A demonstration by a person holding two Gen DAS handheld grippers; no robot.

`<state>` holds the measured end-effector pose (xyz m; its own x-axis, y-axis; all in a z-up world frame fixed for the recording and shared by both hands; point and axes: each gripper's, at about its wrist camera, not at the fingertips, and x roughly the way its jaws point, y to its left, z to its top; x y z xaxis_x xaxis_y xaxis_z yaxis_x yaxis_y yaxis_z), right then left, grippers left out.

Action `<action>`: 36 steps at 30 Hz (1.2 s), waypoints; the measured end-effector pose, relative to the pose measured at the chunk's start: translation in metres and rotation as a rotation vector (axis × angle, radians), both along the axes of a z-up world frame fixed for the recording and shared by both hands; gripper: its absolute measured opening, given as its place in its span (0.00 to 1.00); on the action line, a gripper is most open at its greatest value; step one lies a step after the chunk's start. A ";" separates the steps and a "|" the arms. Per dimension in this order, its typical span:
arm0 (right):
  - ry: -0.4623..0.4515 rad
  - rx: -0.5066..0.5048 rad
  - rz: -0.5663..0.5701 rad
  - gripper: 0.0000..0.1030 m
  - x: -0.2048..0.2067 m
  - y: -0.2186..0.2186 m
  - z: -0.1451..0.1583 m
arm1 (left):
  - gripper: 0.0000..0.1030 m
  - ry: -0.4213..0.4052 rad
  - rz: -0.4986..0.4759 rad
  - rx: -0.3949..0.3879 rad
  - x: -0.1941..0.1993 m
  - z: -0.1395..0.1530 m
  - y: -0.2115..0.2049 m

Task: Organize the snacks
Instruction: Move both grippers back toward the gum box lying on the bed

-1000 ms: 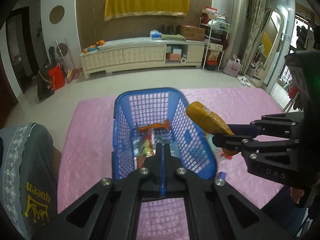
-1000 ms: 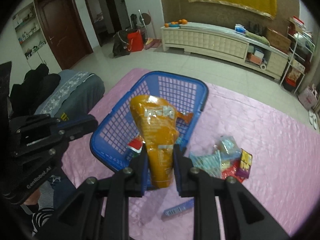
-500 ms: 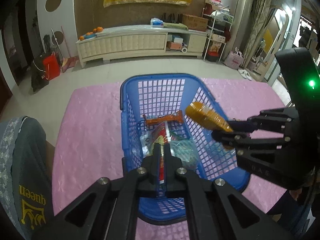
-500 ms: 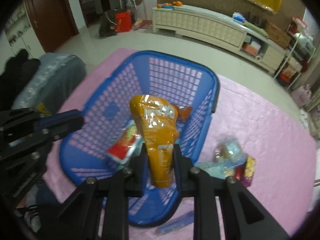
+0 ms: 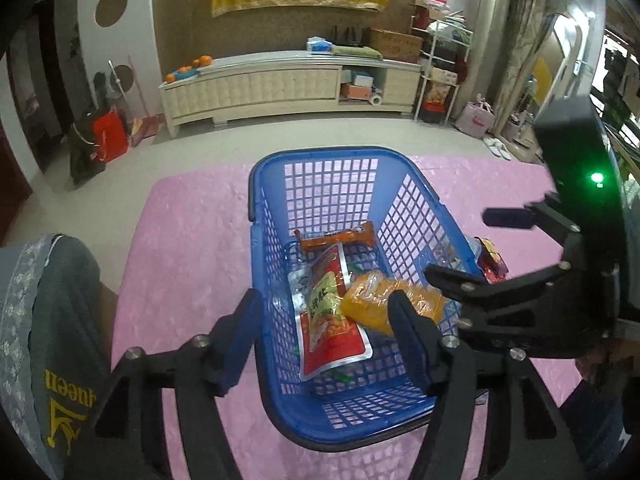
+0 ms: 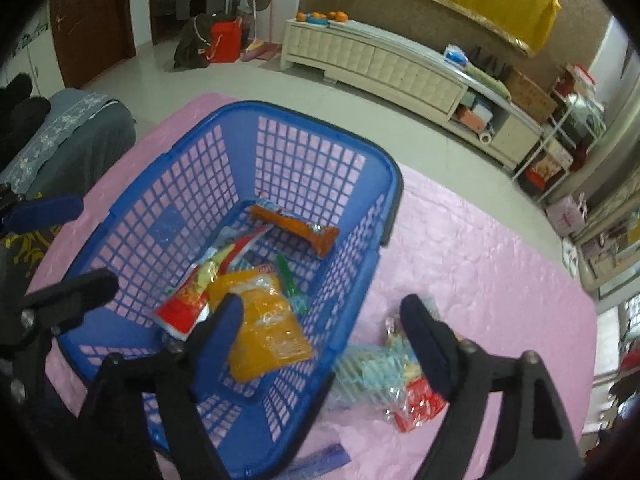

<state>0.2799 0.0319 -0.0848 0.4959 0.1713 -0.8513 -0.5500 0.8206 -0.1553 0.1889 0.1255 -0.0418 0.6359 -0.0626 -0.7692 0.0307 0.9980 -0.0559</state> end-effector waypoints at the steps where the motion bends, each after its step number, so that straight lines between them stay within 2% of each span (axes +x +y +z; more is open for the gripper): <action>1: 0.014 0.011 -0.005 0.83 -0.001 -0.004 0.002 | 0.66 0.001 0.004 0.004 -0.002 0.001 -0.002; 7: -0.016 0.039 0.009 0.84 -0.018 -0.023 0.021 | 0.74 -0.010 -0.013 0.063 -0.019 0.013 -0.017; 13: 0.005 0.116 0.005 0.87 -0.035 -0.048 0.039 | 0.77 -0.014 -0.019 0.061 -0.033 0.024 -0.034; 20: 0.018 0.175 -0.020 0.87 -0.050 -0.086 0.045 | 0.78 -0.031 -0.058 0.069 -0.047 0.034 -0.070; 24: 0.011 0.196 -0.045 0.87 -0.054 -0.112 0.046 | 0.78 -0.013 -0.055 0.066 -0.046 0.031 -0.090; 29: 0.008 0.216 -0.076 0.87 -0.061 -0.143 0.043 | 0.78 0.006 -0.124 0.050 -0.056 0.023 -0.119; 36: -0.014 0.194 -0.073 0.87 -0.092 -0.172 0.021 | 0.78 0.027 -0.180 0.133 -0.072 -0.002 -0.165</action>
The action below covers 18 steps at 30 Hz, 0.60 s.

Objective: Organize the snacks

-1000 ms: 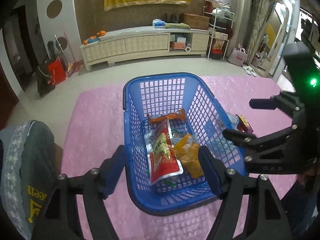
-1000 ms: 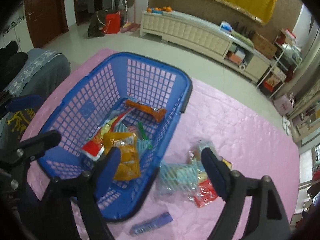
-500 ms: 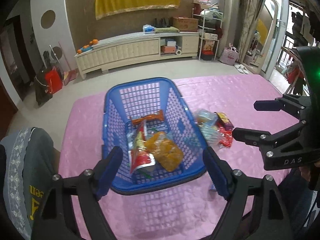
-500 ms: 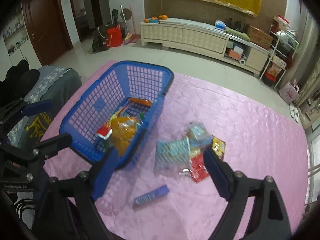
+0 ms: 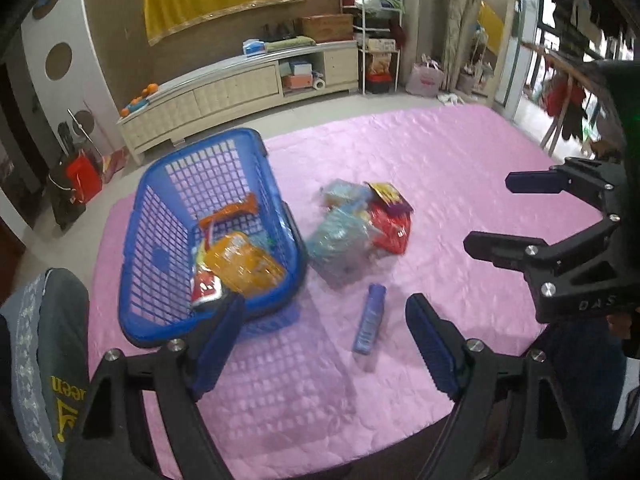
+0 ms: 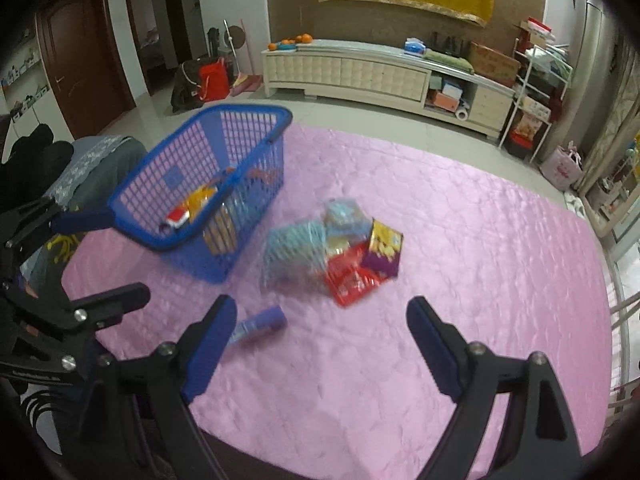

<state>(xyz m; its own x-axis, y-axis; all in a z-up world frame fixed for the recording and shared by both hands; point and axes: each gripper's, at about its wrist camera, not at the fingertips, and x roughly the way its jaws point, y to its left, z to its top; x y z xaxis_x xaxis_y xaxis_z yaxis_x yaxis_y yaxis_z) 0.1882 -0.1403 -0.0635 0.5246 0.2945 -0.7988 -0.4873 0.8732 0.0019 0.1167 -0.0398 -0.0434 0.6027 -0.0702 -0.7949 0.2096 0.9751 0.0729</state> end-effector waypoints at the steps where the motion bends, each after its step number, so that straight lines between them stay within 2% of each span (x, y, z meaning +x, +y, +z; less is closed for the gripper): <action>1: 0.003 0.001 -0.002 0.87 -0.004 -0.003 -0.004 | 0.78 0.002 -0.002 -0.001 -0.002 -0.003 -0.003; 8: 0.077 0.007 -0.031 0.87 -0.021 -0.023 -0.044 | 0.78 0.068 -0.019 0.008 -0.004 -0.044 -0.030; 15: 0.155 0.043 -0.106 0.87 -0.019 -0.044 -0.075 | 0.77 0.125 -0.006 0.005 0.016 -0.076 -0.044; 18: 0.172 0.026 -0.117 0.87 -0.015 -0.046 -0.086 | 0.75 0.141 -0.010 0.037 0.023 -0.090 -0.049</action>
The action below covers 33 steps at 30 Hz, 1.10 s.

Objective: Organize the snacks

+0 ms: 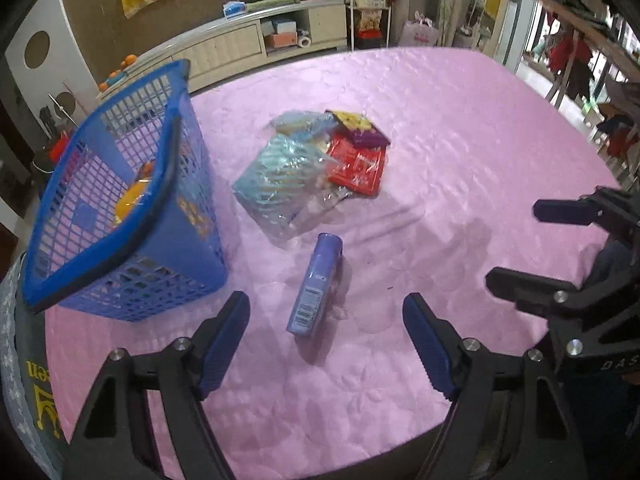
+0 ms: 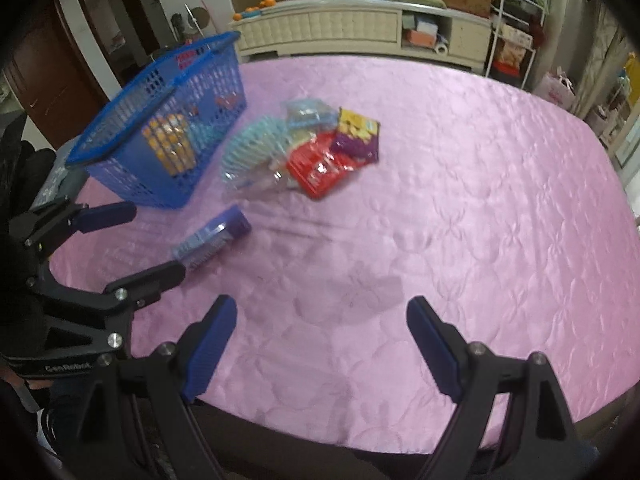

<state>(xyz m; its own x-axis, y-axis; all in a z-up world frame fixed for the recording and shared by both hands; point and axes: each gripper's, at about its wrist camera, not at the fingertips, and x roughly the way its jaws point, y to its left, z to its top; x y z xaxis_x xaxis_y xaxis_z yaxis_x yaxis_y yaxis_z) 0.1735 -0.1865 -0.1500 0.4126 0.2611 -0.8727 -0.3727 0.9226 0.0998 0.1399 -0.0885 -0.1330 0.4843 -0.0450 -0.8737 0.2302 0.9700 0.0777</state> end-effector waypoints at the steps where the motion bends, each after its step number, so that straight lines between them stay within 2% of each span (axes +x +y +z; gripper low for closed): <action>1: -0.001 -0.009 -0.004 0.87 0.001 -0.001 -0.003 | 0.75 0.005 0.000 0.004 0.003 -0.004 0.001; 3: 0.005 -0.022 -0.011 0.87 0.004 -0.003 -0.010 | 0.74 0.023 -0.007 -0.002 0.010 -0.012 0.001; 9: 0.048 -0.028 -0.046 0.87 0.015 -0.013 -0.031 | 0.60 0.082 -0.015 -0.008 0.033 -0.035 -0.001; 11: 0.057 -0.025 -0.053 0.87 0.018 -0.014 -0.035 | 0.50 0.101 -0.020 -0.004 0.038 -0.043 -0.002; 16: 0.078 -0.025 -0.049 0.87 0.026 -0.011 -0.046 | 0.35 0.138 -0.002 0.000 0.047 -0.058 -0.001; 19: 0.084 -0.023 -0.046 0.87 0.028 -0.009 -0.048 | 0.34 0.149 0.027 -0.051 0.049 -0.061 0.008; 25: 0.096 -0.033 -0.033 0.87 0.031 -0.003 -0.052 | 0.21 0.121 0.036 -0.054 0.042 -0.058 0.012; 28: 0.096 -0.032 -0.009 0.87 0.035 0.003 -0.052 | 0.20 0.098 0.057 -0.064 0.031 -0.057 0.016; 33: 0.073 -0.058 0.041 0.87 0.035 0.015 -0.058 | 0.19 0.045 0.165 -0.101 0.008 -0.056 0.035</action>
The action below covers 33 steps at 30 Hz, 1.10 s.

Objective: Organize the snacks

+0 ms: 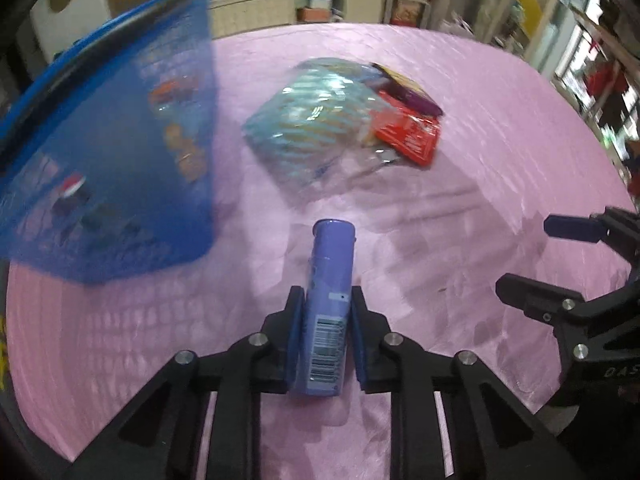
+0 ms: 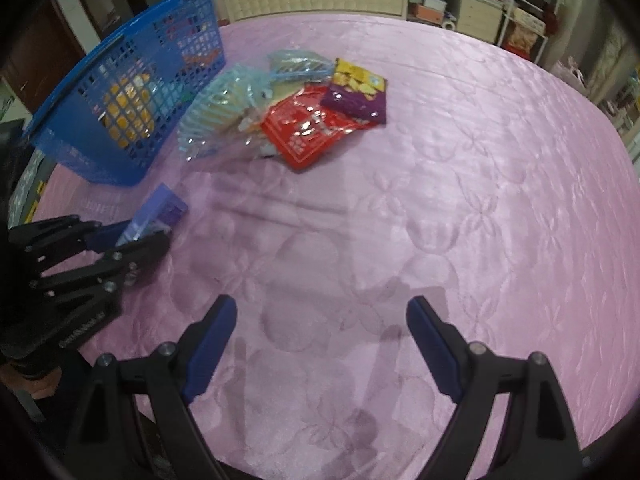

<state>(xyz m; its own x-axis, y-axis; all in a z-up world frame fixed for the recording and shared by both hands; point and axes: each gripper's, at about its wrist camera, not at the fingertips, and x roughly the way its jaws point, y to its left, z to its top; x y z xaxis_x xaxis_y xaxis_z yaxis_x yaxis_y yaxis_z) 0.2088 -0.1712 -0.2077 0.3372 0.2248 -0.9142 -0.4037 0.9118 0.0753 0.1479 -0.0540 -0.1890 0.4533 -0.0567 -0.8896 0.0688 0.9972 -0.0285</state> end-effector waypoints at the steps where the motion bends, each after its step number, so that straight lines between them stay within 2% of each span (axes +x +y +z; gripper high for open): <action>1: 0.000 0.002 0.008 0.87 -0.001 0.002 -0.001 | 0.19 -0.002 0.019 -0.014 -0.005 0.001 0.004; 5: 0.006 0.028 0.020 0.87 -0.003 0.009 -0.004 | 0.19 -0.017 0.035 -0.025 -0.026 0.011 0.008; 10: -0.002 0.076 0.007 0.87 -0.007 0.015 0.009 | 0.19 -0.083 -0.077 0.036 -0.045 0.044 -0.012; 19: -0.093 0.095 0.000 0.87 -0.013 0.018 0.067 | 0.19 -0.230 -0.119 0.027 -0.033 0.112 -0.010; 24: -0.167 0.088 0.006 0.87 -0.008 0.023 0.105 | 0.19 -0.301 -0.101 0.023 -0.030 0.146 0.011; 29: -0.223 0.050 0.024 0.87 0.003 0.035 0.125 | 0.19 -0.347 -0.077 0.038 -0.016 0.166 0.034; 33: -0.228 0.027 0.041 0.87 0.021 0.050 0.126 | 0.19 -0.341 -0.055 0.056 0.000 0.168 0.054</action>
<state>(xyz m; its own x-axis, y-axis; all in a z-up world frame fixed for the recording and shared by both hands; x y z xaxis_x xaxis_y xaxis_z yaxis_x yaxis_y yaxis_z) 0.2297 -0.1215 -0.0817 0.5245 0.2660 -0.8088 -0.4498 0.8931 0.0020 0.1479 -0.0003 -0.0205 0.7226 -0.0447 -0.6898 0.1187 0.9911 0.0601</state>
